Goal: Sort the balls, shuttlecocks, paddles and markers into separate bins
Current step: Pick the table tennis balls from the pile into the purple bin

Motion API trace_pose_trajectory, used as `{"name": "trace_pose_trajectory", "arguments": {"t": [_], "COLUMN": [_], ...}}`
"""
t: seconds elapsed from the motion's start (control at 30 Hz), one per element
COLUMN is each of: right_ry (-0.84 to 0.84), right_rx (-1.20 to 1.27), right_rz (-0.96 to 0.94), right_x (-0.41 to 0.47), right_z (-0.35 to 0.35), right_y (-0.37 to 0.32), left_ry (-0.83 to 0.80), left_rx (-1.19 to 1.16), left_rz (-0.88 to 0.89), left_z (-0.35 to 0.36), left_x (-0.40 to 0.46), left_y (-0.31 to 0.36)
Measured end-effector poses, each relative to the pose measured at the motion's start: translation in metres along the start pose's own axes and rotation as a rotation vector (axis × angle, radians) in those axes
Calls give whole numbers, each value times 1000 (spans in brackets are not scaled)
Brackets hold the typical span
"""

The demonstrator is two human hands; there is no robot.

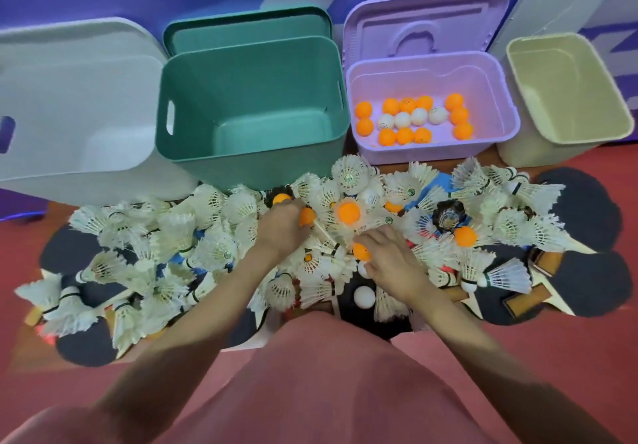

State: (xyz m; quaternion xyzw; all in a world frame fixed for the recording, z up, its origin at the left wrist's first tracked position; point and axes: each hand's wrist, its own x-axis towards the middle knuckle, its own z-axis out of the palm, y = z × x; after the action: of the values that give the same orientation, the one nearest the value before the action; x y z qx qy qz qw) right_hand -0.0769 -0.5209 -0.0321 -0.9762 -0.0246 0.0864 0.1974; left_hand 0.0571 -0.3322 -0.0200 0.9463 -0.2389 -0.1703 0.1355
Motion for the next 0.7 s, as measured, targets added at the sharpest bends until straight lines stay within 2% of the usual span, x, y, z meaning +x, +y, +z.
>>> {"name": "trace_pose_trajectory", "arguments": {"t": [0.2,0.4,0.57,0.7], "right_ry": [26,22,203,287], "right_rx": [-75,-84,102,290], "right_rz": [53,85,141,290], "right_x": [5,6,-1,-8], "right_z": [5,9,1,-2], "right_y": [-5,-5,-17,-26], "left_ry": [2,95,176,162], "left_rx": [3,-134,-199,-215], "left_rz": [-19,-1,24,-35], "left_z": [1,-10,-29,-37], "left_x": [4,-11,-24,-23], "left_y": [2,-5,-25,-38]}}
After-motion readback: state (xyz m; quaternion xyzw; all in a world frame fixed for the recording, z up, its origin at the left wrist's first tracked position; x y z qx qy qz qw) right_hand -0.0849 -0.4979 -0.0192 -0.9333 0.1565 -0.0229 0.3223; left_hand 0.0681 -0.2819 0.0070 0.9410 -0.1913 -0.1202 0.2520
